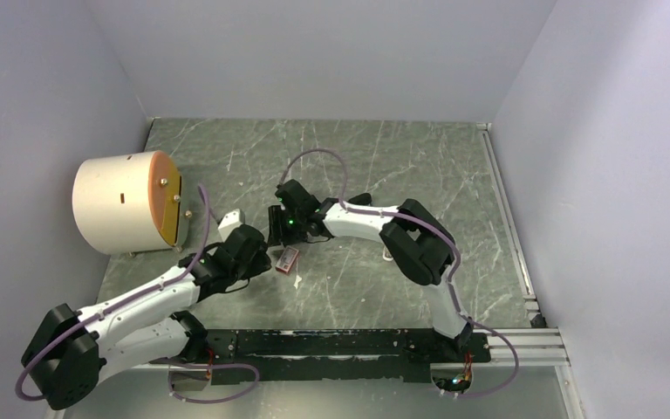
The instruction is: Load the staples into the stapler
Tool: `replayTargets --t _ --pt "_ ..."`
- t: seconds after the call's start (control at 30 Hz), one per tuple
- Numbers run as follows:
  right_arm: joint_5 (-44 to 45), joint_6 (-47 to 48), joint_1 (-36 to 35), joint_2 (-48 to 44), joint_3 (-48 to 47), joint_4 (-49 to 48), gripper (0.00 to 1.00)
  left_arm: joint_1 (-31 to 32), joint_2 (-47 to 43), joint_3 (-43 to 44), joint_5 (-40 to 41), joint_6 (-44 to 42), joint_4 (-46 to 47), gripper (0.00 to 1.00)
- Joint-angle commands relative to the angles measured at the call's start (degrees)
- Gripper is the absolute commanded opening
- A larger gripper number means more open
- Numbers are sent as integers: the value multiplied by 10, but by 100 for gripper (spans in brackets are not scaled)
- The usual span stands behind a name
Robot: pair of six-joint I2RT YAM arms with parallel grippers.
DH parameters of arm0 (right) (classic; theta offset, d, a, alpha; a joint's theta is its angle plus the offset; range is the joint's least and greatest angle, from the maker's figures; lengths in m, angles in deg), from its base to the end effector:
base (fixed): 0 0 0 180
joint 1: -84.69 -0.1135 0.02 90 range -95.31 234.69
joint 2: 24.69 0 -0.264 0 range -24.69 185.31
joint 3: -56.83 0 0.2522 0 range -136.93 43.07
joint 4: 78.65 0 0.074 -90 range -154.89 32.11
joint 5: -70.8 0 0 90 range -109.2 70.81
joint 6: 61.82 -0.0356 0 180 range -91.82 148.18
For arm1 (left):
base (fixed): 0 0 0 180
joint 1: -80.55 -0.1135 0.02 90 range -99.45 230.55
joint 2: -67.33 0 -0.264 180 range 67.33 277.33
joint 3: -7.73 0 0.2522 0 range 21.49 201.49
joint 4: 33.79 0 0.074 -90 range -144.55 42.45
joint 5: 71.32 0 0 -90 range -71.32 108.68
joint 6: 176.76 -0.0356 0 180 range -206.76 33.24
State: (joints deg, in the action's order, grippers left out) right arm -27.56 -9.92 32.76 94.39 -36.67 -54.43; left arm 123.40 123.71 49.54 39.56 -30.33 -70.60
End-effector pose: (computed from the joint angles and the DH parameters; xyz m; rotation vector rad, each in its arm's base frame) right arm 0.2711 0.3545 0.1519 -0.3860 2.5992 0.8156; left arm 0.1442 -0.1164 0.1861 -0.4403 2.3793 -0.3566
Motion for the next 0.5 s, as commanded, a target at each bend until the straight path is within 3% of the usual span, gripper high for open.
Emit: replayTargets --t 0.0,0.17,0.33,0.47 --pt "-9 -6 -10 19 -24 37 52 2 -11 -20 0 -15 47 53" --pt "2 -23 -11 8 -21 59 51 2 -15 -47 -39 -31 75 56" --pt "12 -14 -10 -19 1 89 47 2 -11 -60 -43 -24 94 41" --pt "33 4 -10 -38 24 123 38 2 0 -66 -46 -13 104 35"
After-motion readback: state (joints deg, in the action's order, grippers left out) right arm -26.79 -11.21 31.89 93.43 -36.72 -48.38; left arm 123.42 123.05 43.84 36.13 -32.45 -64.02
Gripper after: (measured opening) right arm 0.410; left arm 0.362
